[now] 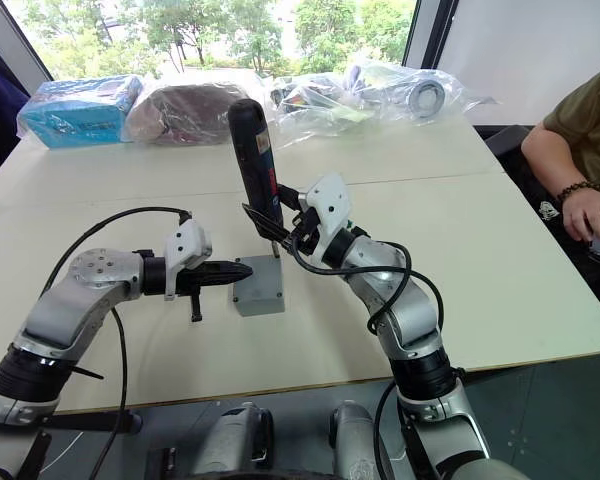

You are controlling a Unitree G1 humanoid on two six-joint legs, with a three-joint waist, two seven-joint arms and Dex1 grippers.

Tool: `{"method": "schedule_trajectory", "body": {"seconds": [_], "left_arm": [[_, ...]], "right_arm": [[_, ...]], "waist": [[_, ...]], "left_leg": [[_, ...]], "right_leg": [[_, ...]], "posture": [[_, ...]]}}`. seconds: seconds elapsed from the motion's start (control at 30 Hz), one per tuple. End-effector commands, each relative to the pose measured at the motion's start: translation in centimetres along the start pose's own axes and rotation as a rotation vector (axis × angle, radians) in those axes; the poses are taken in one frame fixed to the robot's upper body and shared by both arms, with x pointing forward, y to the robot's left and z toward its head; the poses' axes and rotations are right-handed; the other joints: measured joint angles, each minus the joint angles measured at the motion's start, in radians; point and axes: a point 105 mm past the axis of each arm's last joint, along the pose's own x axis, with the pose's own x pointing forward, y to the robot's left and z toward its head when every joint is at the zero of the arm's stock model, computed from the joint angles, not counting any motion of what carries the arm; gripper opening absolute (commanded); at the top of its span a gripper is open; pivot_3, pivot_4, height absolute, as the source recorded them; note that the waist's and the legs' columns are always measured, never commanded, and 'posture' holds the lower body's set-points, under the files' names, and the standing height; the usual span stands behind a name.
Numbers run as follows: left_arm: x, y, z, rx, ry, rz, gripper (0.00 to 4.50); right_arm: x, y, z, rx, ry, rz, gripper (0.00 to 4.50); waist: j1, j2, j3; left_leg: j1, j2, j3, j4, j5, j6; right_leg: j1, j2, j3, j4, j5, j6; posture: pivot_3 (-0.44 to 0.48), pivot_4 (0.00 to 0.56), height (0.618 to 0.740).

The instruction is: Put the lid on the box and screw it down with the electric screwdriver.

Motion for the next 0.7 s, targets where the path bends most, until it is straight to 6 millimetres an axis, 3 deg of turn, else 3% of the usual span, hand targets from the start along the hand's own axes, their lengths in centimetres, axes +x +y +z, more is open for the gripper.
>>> {"method": "schedule_trajectory", "body": {"seconds": [0.03,0.3,0.43,0.53,0.7], "left_arm": [[0.3,-0.6,-1.6,-0.022,0.061,-0.017,0.0],[0.6,-0.8,-2.1,-0.027,0.073,-0.021,0.0],[0.8,-0.9,-2.4,-0.028,0.079,-0.023,0.0],[1.0,-1.0,-2.6,-0.029,0.08,-0.025,0.0],[1.1,-1.0,-2.5,-0.028,0.078,-0.025,0.0]], "right_arm": [[-0.6,1.0,-2.9,0.071,0.111,0.031,1.82],[-1.3,0.9,-5.2,0.113,0.208,-0.007,1.82],[-1.3,0.6,-5.9,0.122,0.254,-0.028,1.82],[-1.4,0.5,-6.5,0.113,0.302,-0.035,1.82],[-1.4,0.4,-6.9,0.11,0.341,-0.046,1.82]], "waist": [[0.0,-0.002,-0.001],[-0.001,-0.002,-0.015],[-0.001,-0.003,-0.018],[-0.001,-0.005,-0.021],[0.001,-0.006,-0.031]], "left_leg": [[0.003,0.0,0.0,-0.001,0.0,0.0],[0.007,0.001,-0.001,-0.003,0.0,0.0],[0.01,0.001,-0.001,-0.004,-0.001,0.001],[0.023,0.001,0.0,-0.012,-0.001,0.0],[0.024,0.001,0.0,-0.015,-0.001,0.0]], "right_leg": [[0.002,0.0,0.0,0.0,0.0,0.0],[0.006,0.0,0.0,0.0,-0.003,-0.005],[0.009,0.0,0.0,-0.001,-0.004,-0.006],[0.019,-0.004,0.001,-0.004,-0.009,-0.009],[0.019,-0.004,0.0,-0.006,-0.01,-0.01]], "posture": [[0.0,0.15,0.74],[0.0,0.15,0.74],[0.0,0.15,0.74],[0.0,0.15,0.74],[0.0,0.15,0.74]]}}
